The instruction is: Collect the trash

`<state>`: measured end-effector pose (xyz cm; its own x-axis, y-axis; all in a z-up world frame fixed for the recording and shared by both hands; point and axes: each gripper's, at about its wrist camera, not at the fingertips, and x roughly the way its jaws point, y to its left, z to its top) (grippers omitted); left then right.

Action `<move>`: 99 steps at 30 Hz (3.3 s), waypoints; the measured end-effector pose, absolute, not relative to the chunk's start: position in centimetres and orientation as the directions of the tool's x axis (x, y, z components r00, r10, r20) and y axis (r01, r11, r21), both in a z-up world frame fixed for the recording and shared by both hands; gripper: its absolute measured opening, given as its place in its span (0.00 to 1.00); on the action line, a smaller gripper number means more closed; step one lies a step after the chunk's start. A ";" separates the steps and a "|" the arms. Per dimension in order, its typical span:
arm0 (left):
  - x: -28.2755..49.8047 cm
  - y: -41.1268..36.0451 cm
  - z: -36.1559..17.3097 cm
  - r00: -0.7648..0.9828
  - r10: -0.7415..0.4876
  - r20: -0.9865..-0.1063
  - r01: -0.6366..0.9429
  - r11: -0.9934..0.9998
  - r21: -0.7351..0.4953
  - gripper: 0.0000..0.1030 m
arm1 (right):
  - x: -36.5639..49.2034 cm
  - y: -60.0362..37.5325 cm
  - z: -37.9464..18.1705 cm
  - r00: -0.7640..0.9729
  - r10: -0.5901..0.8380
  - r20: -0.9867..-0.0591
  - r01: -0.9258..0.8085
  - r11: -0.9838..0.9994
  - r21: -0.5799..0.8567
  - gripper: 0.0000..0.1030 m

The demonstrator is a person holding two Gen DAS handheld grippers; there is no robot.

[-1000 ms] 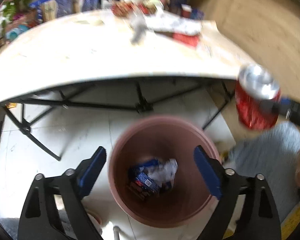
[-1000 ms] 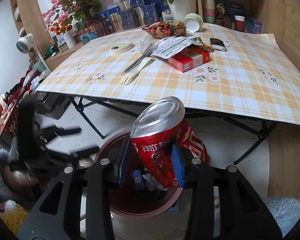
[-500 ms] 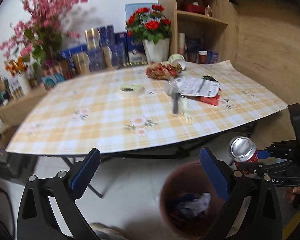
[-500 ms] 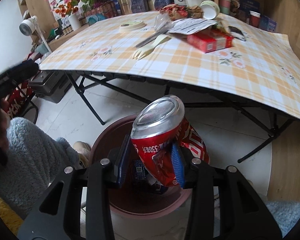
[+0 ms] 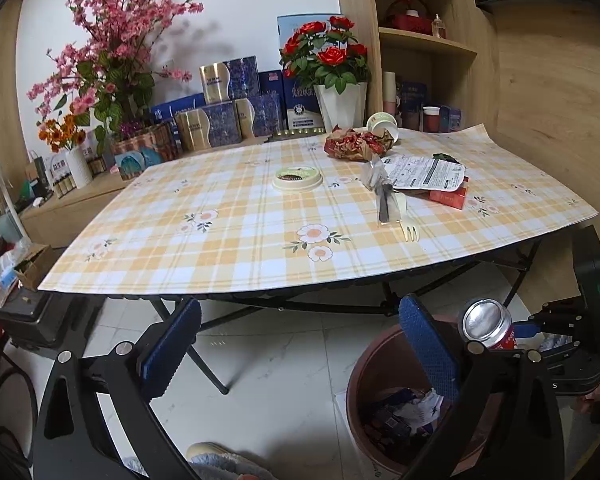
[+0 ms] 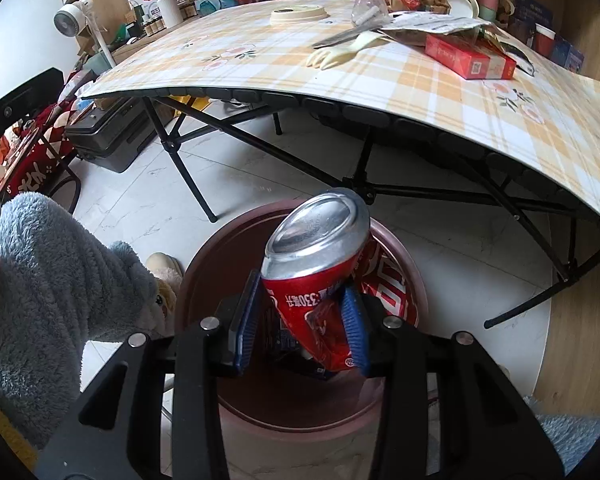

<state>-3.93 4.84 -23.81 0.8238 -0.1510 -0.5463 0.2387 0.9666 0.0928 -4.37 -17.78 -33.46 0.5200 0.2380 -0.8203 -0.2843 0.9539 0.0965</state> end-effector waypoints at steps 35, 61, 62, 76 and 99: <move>-2.5 7.1 -24.2 0.785 -0.154 -0.601 0.180 0.983 -0.017 0.94 | -5.4 -26.0 -25.6 0.724 0.031 -0.689 0.031 0.997 0.078 0.94; 1.9 6.4 -22.0 0.733 -0.163 -0.660 0.153 0.985 -0.074 0.94 | -1.2 -29.9 -21.1 0.752 -0.003 -0.660 0.067 0.995 0.072 0.94; 2.1 6.5 -21.9 0.731 -0.167 -0.662 0.151 0.985 -0.081 0.94 | -1.0 -30.1 -21.0 0.752 -0.008 -0.659 0.070 0.995 0.068 0.94; 5.7 3.0 -21.1 0.695 -0.241 -0.678 0.228 0.967 -0.110 0.94 | 2.5 -31.9 -21.4 0.730 0.039 -0.682 0.051 0.992 0.112 0.94; 26.2 -9.7 -26.0 0.449 -0.412 -0.793 0.467 0.865 -0.185 0.48 | 9.1 -35.6 -21.3 0.728 0.088 -0.680 0.056 0.981 0.187 0.94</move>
